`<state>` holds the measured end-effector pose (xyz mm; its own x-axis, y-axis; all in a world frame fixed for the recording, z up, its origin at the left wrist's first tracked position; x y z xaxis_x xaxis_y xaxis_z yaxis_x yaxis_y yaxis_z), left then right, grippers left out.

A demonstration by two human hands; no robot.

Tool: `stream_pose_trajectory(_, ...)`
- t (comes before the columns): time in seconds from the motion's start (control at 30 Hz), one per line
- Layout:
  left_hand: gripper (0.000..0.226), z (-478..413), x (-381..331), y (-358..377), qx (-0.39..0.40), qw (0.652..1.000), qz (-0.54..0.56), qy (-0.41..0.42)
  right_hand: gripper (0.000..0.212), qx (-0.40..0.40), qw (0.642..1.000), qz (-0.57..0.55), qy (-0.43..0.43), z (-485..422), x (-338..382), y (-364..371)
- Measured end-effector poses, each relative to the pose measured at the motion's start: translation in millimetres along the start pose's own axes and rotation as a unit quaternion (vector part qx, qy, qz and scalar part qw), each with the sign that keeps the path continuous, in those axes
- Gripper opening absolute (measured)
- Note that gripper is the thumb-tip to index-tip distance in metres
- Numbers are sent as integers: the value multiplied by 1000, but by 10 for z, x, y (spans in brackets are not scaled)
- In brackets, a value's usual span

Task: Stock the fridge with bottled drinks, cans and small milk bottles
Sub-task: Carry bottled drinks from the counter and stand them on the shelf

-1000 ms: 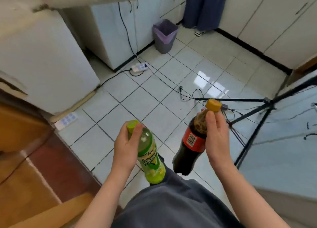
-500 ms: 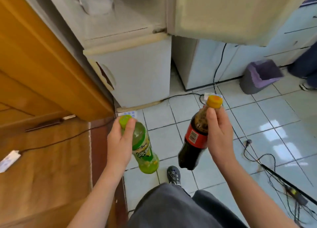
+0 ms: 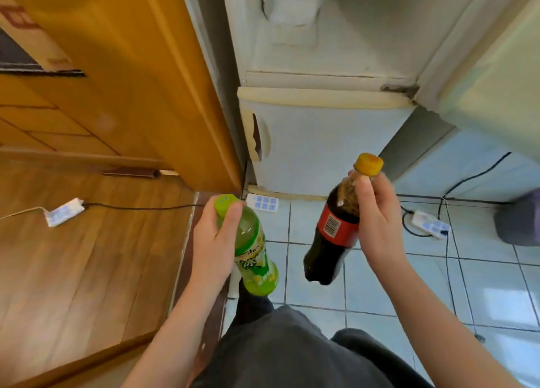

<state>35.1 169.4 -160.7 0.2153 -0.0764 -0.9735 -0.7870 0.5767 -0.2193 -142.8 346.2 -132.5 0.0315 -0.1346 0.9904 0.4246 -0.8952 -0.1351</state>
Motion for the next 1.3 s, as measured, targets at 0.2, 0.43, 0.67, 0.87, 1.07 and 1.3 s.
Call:
stream_pose_trajectory(0.2,47,-1303,-457,140,87,995,27,47,26,-55,998,-3,-9,-879,333,444)
stream_pose_trajectory(0.43,29,-2556,-1403,476,181,972,54,143,33,-146,982,-6,-118,-1882,1078,627)
stream_pose_trajectory(0.67,40,-3374,-2359,909,170,950,58,255,35,-176,952,-6,-252,-2815,1926,575)
stream_pose_trajectory(0.87,17,-3864,-3112,1118,96,940,74,319,38,-146,926,-61,-344,-3625,2570,562)
stream_pose_trajectory(1.07,15,-4333,-3589,1259,3,931,70,359,24,-136,897,-49,-418,-4307,2970,723)
stream_pose_trajectory(1.3,27,-4905,-3699,1506,-72,932,54,351,26,-124,886,-11,-447,-4949,3045,922)
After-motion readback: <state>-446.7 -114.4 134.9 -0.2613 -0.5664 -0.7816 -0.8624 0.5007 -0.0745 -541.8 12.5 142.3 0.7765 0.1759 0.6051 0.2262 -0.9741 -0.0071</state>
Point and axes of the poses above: each hand's wrist, its own z-axis away from the middle knuckle, its own y-axis out of the palm, x = y × z, the point moved 7 cm from there along -z, towards the middle knuckle, and after that the axes turned 1 degree about -z, right-handed, at the moved point
